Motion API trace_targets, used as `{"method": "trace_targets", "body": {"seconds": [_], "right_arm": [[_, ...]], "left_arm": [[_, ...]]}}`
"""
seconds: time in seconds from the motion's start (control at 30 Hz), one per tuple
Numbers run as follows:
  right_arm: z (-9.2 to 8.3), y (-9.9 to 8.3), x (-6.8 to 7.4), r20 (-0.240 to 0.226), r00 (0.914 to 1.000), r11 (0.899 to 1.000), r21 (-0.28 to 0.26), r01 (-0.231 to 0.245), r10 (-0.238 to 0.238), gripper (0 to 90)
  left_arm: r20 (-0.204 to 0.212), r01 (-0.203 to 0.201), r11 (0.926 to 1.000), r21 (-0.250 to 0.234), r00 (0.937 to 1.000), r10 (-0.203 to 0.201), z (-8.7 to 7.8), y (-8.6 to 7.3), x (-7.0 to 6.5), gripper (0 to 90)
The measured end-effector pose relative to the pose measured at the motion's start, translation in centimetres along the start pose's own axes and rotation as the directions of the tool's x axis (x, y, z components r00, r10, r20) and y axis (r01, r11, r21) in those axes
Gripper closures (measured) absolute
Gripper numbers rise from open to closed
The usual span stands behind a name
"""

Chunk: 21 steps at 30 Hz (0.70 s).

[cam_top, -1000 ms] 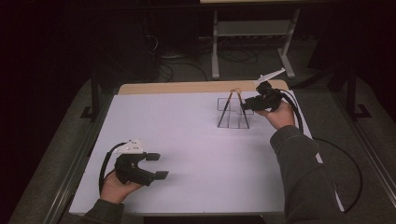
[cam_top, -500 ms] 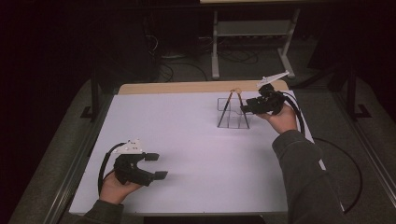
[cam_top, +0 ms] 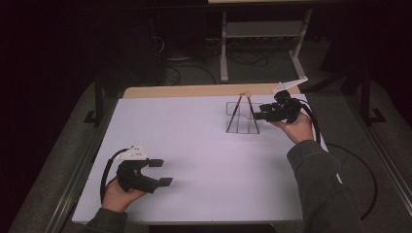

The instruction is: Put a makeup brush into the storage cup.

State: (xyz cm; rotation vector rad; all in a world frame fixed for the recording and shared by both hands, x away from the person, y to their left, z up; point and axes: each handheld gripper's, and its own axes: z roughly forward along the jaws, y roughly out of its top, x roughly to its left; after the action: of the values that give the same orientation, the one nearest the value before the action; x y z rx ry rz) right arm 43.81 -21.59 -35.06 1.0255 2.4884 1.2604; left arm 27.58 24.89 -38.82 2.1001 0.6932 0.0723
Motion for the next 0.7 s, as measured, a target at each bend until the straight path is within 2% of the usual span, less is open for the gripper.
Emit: {"method": "trace_targets", "body": {"seconds": [0.3, 0.37, 0.47, 0.53, 0.7], "right_arm": [[-0.6, -0.7, 0.6, -0.011, 0.9998, 1.000, -0.011, -0.014, 0.014, 42.8], [-0.7, -0.9, 0.6, -0.011, 0.9999, 1.000, -0.015, -0.003, 0.002, 42.1], [-0.9, -1.2, 0.8, -0.010, 0.9998, 1.000, -0.012, -0.018, 0.018, 41.4], [-1.1, -1.4, 0.8, -0.009, 1.0000, 1.000, -0.019, -0.003, 0.003, 41.2], [-1.4, -1.8, 1.1, -0.012, 0.9999, 1.000, -0.019, -0.004, 0.004, 40.7]], "left_arm": [[-0.016, 0.003, 1.0000, 0.002, 0.9999, -0.003, 0.0, -0.1, 0.1, 20.2], [-0.018, 0.006, 1.0000, 0.004, 0.9998, -0.006, 0.0, -0.1, 0.2, 19.6], [-0.018, 0.008, 1.0000, 0.004, 0.9998, -0.008, 0.0, -0.1, 0.2, 19.6], [-0.020, 0.010, 0.9999, 0.003, 0.9997, -0.010, 0.0, -0.1, 0.2, 19.5], [-0.026, 0.006, 0.9999, 0.011, 0.9996, -0.006, 0.0, -0.2, 0.3, 19.1]]}}
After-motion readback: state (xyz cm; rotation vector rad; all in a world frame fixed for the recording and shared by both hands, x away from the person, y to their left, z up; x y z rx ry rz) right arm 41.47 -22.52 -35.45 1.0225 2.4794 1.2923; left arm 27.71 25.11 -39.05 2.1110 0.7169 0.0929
